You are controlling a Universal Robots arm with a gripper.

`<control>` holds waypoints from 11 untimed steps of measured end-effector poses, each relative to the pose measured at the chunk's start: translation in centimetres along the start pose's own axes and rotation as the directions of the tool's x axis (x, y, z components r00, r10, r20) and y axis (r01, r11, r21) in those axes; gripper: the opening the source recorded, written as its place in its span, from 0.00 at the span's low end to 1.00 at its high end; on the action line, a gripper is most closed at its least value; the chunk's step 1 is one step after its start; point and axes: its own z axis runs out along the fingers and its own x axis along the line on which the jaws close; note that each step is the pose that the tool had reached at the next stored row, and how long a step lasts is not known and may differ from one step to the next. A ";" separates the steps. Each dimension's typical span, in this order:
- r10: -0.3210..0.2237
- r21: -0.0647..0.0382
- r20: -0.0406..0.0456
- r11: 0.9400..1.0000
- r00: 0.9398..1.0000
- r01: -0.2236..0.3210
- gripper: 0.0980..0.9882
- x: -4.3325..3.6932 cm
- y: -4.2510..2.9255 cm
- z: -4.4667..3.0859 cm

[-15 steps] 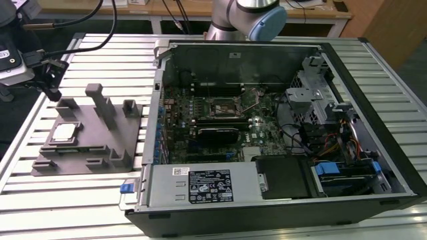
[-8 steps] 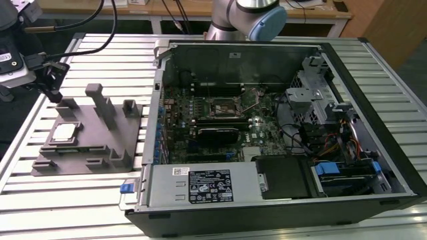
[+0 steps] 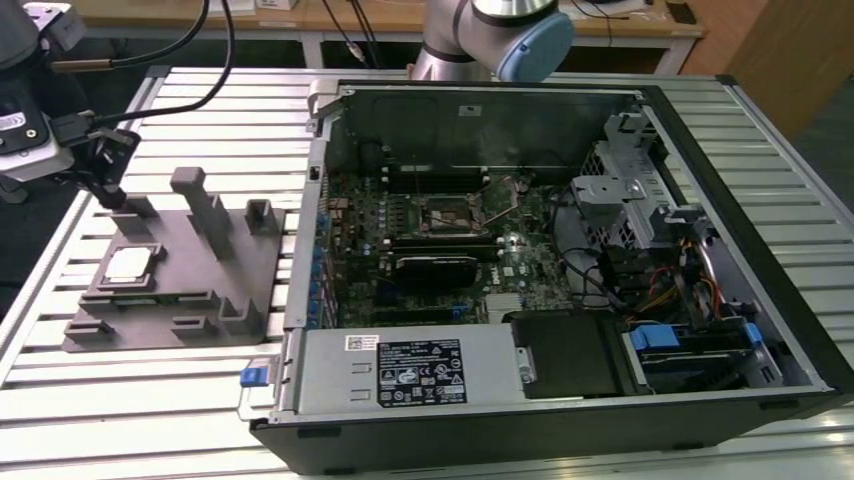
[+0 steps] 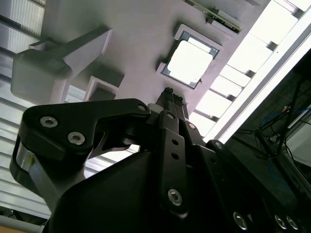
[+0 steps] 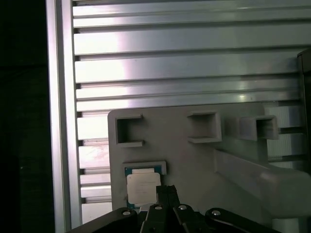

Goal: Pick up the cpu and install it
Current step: 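Pick up the cpu and move it towards the insertion slot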

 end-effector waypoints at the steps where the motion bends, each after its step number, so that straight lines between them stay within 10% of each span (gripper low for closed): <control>1: 0.000 0.000 0.000 1.000 1.000 0.000 0.01 0.02 0.00 0.05; 11: 0.000 0.000 0.000 1.000 1.000 0.000 0.01 0.19 -0.04 0.46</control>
